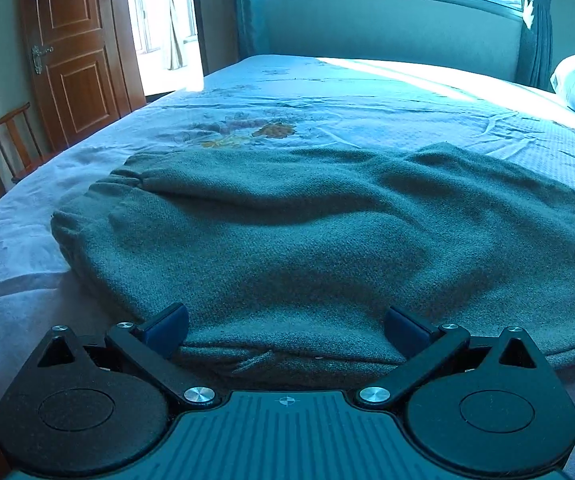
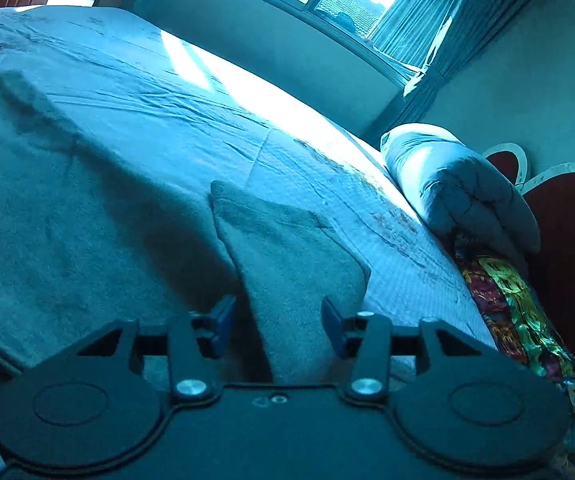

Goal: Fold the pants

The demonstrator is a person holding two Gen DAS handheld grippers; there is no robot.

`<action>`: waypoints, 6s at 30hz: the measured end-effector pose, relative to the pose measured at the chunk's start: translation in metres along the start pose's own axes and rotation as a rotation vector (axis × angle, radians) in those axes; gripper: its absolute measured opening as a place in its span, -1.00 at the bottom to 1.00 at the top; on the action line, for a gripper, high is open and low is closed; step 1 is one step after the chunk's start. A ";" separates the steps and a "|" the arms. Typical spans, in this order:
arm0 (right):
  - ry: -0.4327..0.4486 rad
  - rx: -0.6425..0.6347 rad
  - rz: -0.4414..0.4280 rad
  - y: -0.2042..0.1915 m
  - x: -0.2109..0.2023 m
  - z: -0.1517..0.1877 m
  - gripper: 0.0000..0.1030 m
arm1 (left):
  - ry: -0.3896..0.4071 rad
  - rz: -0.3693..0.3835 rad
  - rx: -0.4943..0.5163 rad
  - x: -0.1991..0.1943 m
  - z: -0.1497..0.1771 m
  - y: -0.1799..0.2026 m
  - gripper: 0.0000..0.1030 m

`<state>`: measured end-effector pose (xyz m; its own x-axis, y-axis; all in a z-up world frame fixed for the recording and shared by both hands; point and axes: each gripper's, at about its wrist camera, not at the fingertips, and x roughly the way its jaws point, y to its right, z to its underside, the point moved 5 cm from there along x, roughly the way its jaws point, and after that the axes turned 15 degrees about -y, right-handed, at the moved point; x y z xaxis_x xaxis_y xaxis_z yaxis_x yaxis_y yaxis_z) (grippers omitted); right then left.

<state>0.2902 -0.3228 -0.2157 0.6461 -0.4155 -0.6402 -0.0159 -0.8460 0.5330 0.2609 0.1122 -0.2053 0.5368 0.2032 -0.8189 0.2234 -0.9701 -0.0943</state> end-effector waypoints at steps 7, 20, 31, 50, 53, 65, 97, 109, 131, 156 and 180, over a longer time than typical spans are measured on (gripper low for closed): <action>0.015 0.620 -0.227 0.111 -0.028 0.055 -1.00 | 0.003 -0.013 0.007 0.001 0.000 0.002 1.00; 0.025 0.460 -0.187 0.114 -0.053 0.094 0.10 | -0.002 -0.008 0.026 0.000 0.000 0.002 1.00; -0.008 -0.153 0.055 0.030 -0.001 0.055 -1.00 | -0.007 0.003 0.029 0.002 0.000 0.002 1.00; -0.091 1.070 -0.409 0.212 0.028 0.184 -1.00 | -0.061 0.068 0.122 0.005 -0.008 -0.001 1.00; -0.070 1.096 -0.433 0.216 0.019 0.181 -1.00 | -0.076 0.077 0.139 0.005 -0.011 -0.002 1.00; -0.078 1.278 -0.438 0.235 0.001 0.222 -0.85 | -0.059 0.109 0.152 0.007 -0.009 -0.005 1.00; 0.043 1.394 -0.583 0.245 0.000 0.225 -0.85 | -0.032 0.129 0.153 0.001 -0.006 -0.012 1.00; -0.048 1.353 -0.539 0.223 0.014 0.216 -1.00 | -0.036 0.153 0.157 0.003 -0.005 -0.015 1.00; 0.112 0.160 -1.024 -0.053 -0.028 -0.134 -0.26 | -0.004 0.104 -0.269 0.005 -0.037 -0.181 0.93; -0.005 -0.205 -1.127 -0.185 -0.006 -0.191 -1.00 | -0.022 0.220 -0.358 0.045 -0.037 -0.172 0.07; -0.010 0.024 -0.851 -0.130 -0.069 -0.042 -0.89 | 0.029 0.106 -0.002 0.011 -0.036 -0.067 0.65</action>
<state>0.2798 -0.1706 -0.2179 0.4390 0.3625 -0.8221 0.4557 -0.8784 -0.1440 0.2810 0.1838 -0.1876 0.5807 0.1036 -0.8075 0.1656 -0.9862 -0.0074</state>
